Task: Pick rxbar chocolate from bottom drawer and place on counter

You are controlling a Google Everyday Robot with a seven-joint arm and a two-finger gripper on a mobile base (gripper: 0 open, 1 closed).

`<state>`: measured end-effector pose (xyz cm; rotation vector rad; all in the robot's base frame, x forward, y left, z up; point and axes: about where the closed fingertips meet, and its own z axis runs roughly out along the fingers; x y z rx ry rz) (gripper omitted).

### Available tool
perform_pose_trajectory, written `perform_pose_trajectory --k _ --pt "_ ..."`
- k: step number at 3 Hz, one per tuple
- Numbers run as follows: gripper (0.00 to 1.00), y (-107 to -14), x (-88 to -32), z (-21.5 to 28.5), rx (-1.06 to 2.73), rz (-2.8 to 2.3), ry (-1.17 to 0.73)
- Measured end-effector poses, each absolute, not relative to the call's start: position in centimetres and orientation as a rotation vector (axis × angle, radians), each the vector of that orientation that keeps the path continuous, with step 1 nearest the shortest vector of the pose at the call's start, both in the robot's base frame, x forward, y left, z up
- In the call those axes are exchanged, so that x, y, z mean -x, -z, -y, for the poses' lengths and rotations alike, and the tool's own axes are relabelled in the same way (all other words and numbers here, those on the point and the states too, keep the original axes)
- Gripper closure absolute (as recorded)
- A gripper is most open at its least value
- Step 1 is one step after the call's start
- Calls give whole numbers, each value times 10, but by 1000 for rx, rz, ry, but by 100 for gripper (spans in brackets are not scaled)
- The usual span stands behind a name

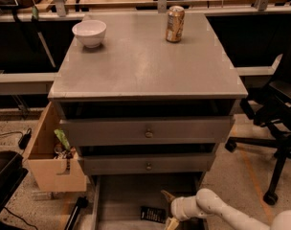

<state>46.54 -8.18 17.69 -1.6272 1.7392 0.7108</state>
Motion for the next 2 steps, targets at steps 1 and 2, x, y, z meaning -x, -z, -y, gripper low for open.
perform_pose_trajectory --k 1,2 --pt "0 -177 -465 82 1627 -1739 -711" --pt "0 -197 -470 71 1646 -1756 -678"
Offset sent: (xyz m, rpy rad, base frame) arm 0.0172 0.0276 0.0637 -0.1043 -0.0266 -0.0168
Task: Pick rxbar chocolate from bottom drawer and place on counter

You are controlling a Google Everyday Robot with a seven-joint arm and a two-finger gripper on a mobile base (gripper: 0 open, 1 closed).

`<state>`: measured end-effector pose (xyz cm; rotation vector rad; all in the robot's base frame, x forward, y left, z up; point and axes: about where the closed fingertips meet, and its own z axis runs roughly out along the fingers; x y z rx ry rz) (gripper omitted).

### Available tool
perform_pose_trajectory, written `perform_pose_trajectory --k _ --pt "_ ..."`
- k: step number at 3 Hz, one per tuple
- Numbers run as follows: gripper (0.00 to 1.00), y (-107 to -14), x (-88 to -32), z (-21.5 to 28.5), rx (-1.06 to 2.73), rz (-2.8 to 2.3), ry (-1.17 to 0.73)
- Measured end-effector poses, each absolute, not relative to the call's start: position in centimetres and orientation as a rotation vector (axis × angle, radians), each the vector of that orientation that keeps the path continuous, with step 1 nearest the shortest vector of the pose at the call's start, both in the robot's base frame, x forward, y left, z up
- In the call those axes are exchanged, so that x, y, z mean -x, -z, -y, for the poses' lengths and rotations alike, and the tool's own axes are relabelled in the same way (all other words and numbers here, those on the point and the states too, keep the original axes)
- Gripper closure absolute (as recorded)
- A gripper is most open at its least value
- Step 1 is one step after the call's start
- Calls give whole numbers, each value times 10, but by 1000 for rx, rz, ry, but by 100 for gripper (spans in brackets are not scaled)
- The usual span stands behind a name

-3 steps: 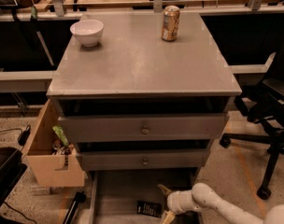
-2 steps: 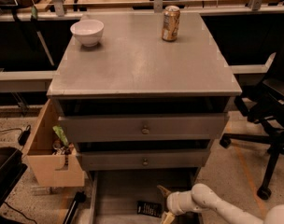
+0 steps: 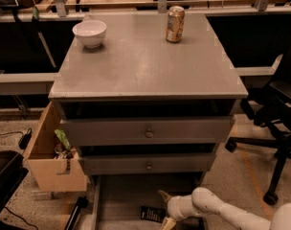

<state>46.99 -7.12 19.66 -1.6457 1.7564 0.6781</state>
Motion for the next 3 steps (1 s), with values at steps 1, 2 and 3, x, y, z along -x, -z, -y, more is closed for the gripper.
perform_pose_trajectory --k 1,2,3 --pt "0 -243 -489 46 1653 -1775 -592" --pt "0 -244 -490 45 1650 -1777 -590" --pt "0 -231 -488 46 1673 -1766 -574"
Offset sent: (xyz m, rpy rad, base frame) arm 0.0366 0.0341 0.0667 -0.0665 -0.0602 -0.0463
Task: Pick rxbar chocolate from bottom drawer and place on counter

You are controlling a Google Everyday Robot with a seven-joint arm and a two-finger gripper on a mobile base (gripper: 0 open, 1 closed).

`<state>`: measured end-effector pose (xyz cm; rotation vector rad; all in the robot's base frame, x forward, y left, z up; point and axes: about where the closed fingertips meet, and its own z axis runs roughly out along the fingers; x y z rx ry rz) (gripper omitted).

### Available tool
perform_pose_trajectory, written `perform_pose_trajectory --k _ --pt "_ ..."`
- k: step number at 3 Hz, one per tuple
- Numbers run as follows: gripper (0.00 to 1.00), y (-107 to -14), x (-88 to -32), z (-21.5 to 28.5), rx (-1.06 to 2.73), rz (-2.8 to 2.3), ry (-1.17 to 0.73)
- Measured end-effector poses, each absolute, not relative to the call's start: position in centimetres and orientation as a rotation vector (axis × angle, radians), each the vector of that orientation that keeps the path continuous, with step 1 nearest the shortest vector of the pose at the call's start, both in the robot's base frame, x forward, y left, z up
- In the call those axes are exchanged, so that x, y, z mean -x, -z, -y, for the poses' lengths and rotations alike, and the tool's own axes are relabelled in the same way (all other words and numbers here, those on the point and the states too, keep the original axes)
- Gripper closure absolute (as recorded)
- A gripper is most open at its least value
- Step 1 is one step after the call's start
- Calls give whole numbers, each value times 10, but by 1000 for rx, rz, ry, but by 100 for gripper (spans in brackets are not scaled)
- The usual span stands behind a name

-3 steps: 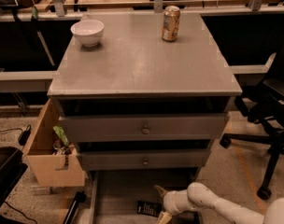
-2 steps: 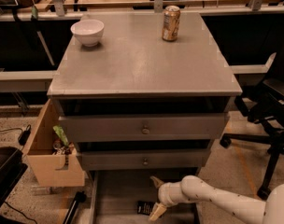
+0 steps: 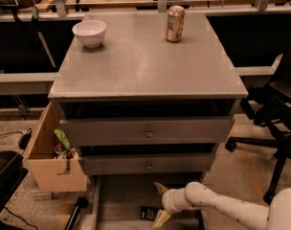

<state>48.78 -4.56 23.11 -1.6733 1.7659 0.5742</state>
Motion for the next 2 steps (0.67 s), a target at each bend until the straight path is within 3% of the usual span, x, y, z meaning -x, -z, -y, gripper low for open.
perform_pose_trajectory --k 2 --pt "0 -205 -491 53 1702 -1721 -544"
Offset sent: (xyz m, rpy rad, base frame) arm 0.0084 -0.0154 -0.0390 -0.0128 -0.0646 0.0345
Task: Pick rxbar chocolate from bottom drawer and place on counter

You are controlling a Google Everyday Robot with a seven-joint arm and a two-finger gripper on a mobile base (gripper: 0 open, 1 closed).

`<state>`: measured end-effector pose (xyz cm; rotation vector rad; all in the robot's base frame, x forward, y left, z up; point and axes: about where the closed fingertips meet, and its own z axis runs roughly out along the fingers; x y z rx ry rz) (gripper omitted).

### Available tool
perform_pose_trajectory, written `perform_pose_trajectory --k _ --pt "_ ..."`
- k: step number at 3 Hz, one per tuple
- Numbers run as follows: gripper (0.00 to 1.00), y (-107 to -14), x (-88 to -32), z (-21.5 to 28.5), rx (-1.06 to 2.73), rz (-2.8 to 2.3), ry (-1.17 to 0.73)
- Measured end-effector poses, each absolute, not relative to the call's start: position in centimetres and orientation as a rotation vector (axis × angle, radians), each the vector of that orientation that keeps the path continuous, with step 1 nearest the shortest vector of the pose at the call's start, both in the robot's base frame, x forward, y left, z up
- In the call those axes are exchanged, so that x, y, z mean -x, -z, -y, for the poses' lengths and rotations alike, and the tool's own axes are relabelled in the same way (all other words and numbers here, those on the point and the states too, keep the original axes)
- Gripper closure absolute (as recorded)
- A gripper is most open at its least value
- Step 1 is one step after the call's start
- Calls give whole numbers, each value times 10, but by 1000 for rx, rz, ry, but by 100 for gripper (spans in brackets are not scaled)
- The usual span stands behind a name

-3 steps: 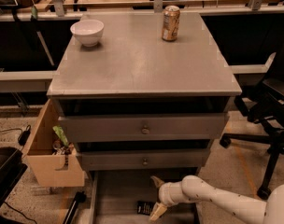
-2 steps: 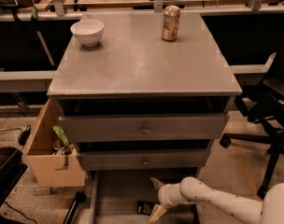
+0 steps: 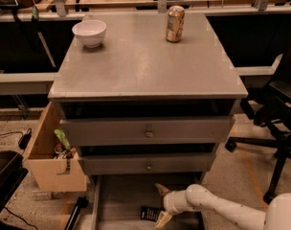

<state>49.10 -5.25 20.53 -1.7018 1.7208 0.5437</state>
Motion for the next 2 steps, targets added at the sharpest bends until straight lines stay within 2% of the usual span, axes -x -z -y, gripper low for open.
perform_pose_trajectory --k 2 --pt "0 -178 -489 57 1660 -1712 -546"
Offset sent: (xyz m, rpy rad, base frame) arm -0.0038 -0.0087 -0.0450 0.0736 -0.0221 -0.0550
